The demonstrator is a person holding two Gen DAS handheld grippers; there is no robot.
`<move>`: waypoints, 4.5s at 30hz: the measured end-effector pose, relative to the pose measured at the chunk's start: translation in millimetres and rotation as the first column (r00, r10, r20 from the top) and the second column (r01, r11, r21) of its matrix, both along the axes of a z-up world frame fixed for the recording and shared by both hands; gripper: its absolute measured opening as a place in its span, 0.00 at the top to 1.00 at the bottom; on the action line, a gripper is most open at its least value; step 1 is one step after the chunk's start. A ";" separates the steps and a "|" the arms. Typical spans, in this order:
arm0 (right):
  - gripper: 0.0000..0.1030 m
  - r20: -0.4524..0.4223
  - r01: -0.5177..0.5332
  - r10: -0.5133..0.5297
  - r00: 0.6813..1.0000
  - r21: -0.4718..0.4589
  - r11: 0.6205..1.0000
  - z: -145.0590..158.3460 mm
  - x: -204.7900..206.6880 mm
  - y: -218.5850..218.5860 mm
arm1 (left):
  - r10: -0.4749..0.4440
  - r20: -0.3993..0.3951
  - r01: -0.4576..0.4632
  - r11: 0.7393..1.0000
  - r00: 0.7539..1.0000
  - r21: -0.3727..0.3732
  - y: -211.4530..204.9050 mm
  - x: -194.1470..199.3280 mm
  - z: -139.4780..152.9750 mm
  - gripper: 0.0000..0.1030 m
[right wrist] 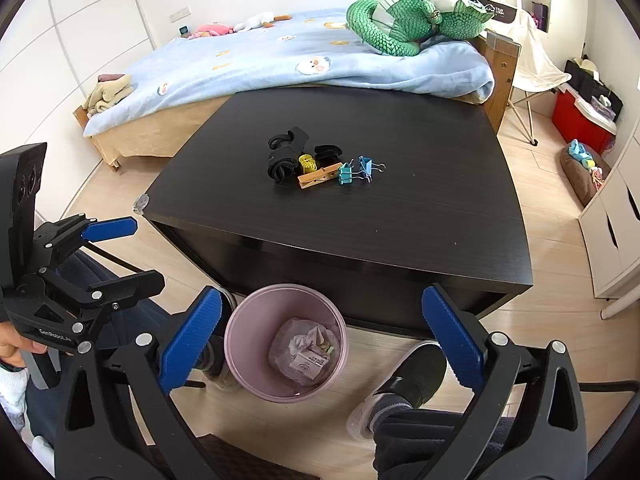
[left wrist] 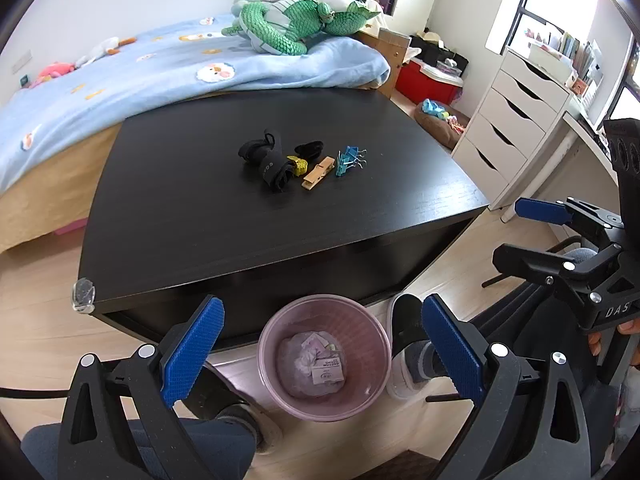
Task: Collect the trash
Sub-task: 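Reach the left gripper to the black cloth on the table and close on it, then lift the black cloth off the table with the left gripper, then grasp the blue binder clip with the right gripper while the left holds the cloth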
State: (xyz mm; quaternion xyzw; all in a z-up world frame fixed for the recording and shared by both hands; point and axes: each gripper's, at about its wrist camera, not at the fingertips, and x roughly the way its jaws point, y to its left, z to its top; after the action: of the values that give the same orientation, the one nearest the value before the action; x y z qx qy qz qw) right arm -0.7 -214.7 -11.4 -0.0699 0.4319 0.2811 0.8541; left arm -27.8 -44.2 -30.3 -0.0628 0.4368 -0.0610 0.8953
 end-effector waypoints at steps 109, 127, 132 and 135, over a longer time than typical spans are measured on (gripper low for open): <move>0.03 -0.056 0.051 -0.058 0.997 -0.120 0.991 -24.0 166.5 47.7 | 0.075 -0.045 -0.068 0.989 0.996 0.134 52.9 170.6 -23.5 0.82; 0.43 -0.227 -0.096 0.037 0.973 -0.256 0.962 -52.6 229.4 90.1 | 0.094 -0.018 -0.092 0.992 0.995 0.086 70.4 164.2 -25.9 0.82; 0.59 -0.244 -0.110 0.044 0.969 -0.263 0.959 -59.5 231.1 92.0 | 0.098 -0.020 -0.097 0.992 0.995 0.078 72.1 164.6 -26.2 0.82; 0.65 -0.253 -0.118 0.049 0.966 -0.262 0.958 -62.0 230.0 92.8 | 0.099 -0.022 -0.097 0.992 0.995 0.076 72.5 165.2 -26.9 0.82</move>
State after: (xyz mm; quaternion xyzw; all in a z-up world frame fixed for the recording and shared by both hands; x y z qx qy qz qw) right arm 229.3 -121.8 -73.4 -0.1710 0.5650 0.2609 0.7638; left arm 137.3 28.2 -57.2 -0.0513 0.4467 0.0004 0.8932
